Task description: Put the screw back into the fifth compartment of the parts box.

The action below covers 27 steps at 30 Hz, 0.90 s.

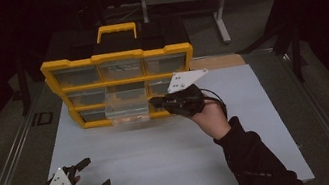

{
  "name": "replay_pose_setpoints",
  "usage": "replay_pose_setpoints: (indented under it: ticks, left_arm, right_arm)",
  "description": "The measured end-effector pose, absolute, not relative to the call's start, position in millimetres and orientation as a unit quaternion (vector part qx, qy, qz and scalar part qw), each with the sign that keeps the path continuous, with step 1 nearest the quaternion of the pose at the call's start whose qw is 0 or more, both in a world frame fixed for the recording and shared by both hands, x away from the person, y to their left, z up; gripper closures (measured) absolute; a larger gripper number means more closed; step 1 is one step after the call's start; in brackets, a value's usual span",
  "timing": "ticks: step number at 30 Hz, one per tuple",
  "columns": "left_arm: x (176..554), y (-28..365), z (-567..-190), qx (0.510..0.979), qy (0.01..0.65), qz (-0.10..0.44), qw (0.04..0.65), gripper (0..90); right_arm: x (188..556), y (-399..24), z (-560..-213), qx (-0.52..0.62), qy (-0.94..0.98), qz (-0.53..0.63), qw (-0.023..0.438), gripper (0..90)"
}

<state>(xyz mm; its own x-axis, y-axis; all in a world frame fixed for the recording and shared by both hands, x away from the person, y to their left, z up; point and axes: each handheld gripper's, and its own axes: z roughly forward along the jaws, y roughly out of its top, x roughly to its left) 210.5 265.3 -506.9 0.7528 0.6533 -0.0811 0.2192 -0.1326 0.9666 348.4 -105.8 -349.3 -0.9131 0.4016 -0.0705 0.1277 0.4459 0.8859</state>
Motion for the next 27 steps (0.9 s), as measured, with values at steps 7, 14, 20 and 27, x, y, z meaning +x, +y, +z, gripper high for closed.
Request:
replay_pose_setpoints:
  ticks: [7, 14, 20, 27]
  left_arm:
    - [210.3, 265.1, -506.8, 0.730, 0.299, 0.185, 0.587, 1.1]
    - [210.4, 265.4, -506.9, 0.729, 0.299, 0.185, 0.587, 1.2]
    - [210.3, 265.5, -506.8, 0.729, 0.299, 0.185, 0.587, 1.1]
    - [210.3, 265.9, -506.9, 0.729, 0.299, 0.185, 0.588, 1.1]
  right_arm:
    - [357.4, -96.7, -346.4, 0.159, 0.840, 0.501, 0.135, 87.9]
    - [366.6, -86.4, -346.3, 0.158, 0.841, 0.500, 0.133, 87.8]
    - [373.7, -77.5, -346.4, 0.161, 0.840, 0.502, 0.128, 87.8]
    - [380.5, -67.3, -347.0, 0.163, 0.843, 0.497, 0.124, 87.8]
